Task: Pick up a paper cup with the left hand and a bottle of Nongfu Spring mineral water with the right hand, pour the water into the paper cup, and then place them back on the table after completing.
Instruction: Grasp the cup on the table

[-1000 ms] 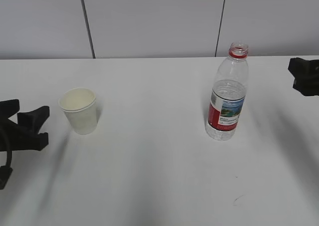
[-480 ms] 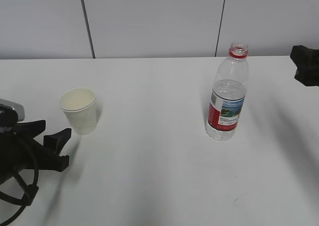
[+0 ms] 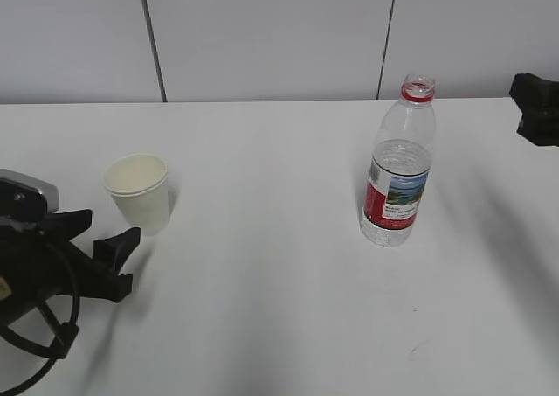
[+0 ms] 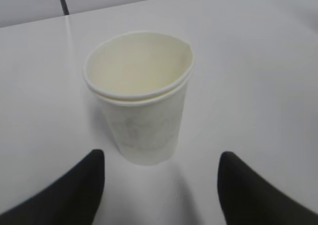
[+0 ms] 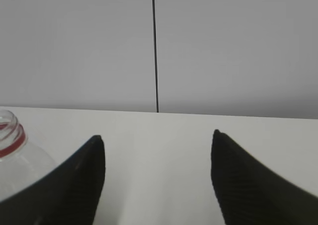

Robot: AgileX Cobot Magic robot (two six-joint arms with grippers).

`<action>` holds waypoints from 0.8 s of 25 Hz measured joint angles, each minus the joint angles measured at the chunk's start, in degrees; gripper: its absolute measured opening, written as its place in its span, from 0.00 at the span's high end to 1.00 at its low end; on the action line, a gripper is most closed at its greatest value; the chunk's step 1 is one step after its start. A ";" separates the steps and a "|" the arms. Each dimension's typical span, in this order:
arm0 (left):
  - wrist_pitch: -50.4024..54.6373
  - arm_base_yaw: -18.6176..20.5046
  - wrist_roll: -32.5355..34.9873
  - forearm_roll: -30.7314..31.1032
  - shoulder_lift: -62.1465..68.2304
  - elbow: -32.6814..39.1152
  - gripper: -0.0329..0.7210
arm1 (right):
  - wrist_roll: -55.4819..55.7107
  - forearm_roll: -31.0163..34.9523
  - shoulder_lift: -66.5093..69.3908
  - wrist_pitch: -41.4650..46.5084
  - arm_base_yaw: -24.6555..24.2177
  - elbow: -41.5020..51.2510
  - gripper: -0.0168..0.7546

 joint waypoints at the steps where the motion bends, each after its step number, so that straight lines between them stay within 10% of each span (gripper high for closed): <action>1: 0.00 0.00 0.00 0.07 0.80 -0.55 0.33 | 0.00 0.00 0.00 -0.44 0.00 0.00 0.34; 20: -0.12 0.00 -0.43 -3.39 16.33 -18.82 0.18 | 0.00 -0.07 0.00 -0.81 0.00 0.00 0.34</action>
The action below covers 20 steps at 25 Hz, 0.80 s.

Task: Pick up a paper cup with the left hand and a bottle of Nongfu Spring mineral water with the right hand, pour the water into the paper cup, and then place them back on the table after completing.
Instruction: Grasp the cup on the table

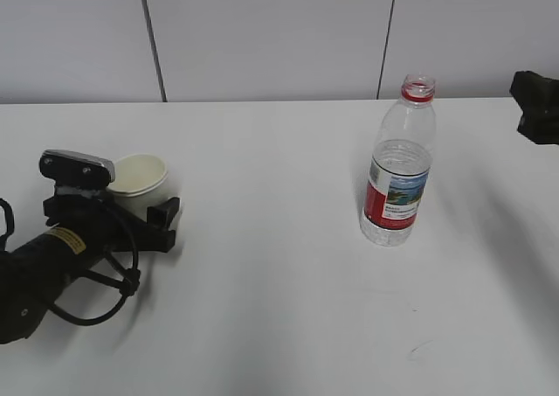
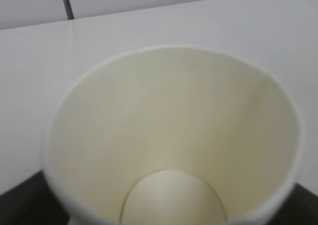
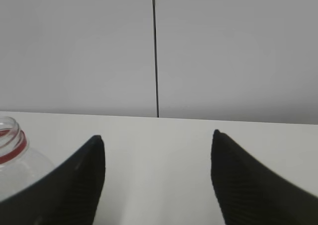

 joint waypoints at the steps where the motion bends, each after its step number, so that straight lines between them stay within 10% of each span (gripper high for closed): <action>1: 0.00 0.00 0.00 -0.39 0.66 -0.78 0.18 | 0.00 -0.05 0.00 0.00 0.00 0.00 0.34; 20: -0.05 0.00 -0.50 -0.83 3.02 -2.39 0.44 | 1.36 -7.82 0.00 -3.27 0.00 4.75 0.34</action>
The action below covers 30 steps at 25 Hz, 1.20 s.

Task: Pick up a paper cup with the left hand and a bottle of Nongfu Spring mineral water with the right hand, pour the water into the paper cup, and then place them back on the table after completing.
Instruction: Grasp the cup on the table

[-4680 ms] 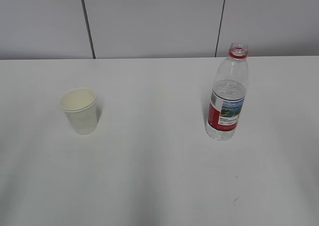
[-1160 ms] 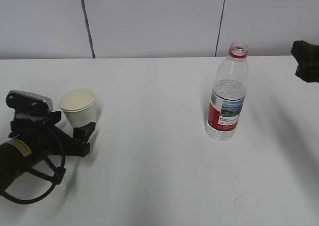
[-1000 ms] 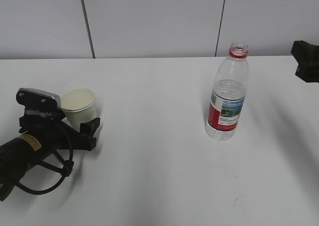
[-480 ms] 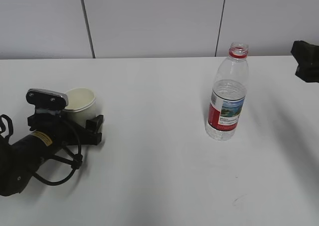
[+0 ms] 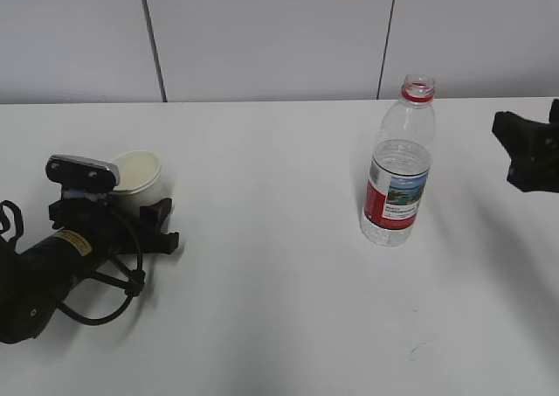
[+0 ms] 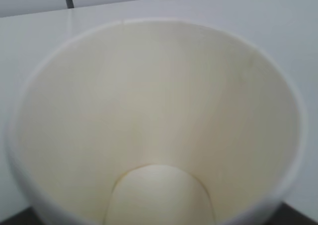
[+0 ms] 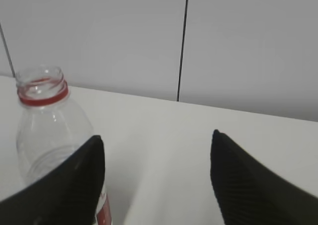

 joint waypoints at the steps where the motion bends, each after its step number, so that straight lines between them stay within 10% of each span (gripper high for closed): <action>1: 0.00 0.00 0.00 0.00 0.00 0.00 0.44 | 0.00 0.00 0.00 0.00 0.00 0.67 0.34; 21: 0.00 0.00 0.00 0.09 0.00 0.00 0.45 | 5.31 -6.77 9.96 -9.05 0.00 2.69 0.33; 30: 0.00 0.00 0.00 0.09 0.00 0.00 0.45 | 10.80 -10.55 18.88 -14.29 0.00 2.56 0.16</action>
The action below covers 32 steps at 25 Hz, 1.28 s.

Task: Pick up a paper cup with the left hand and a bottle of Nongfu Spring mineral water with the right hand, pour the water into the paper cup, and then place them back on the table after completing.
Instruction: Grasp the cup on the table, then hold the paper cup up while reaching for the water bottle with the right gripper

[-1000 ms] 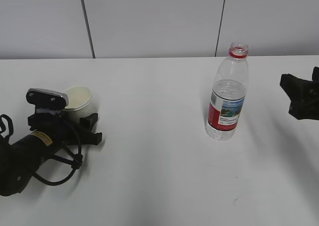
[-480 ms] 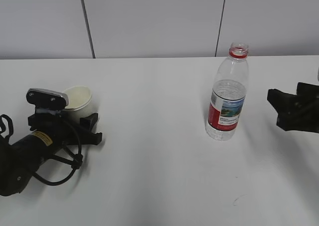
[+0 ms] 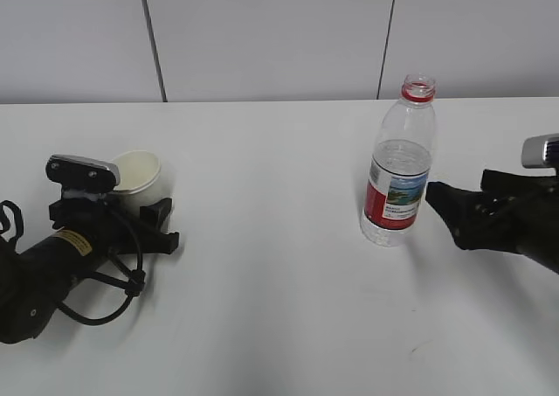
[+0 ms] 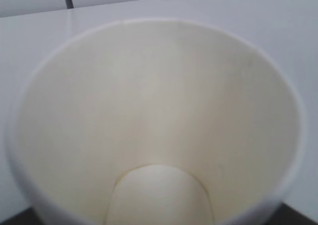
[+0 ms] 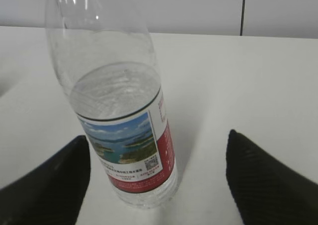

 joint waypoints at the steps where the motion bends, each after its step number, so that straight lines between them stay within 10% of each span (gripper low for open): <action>1: 0.00 0.00 0.00 0.00 0.00 0.00 0.45 | 0.13 -0.35 0.76 -0.12 0.00 -0.24 0.15; 32: -0.11 0.00 0.00 0.00 0.00 0.00 0.45 | 2.25 -10.73 23.01 -11.46 0.00 -17.18 0.14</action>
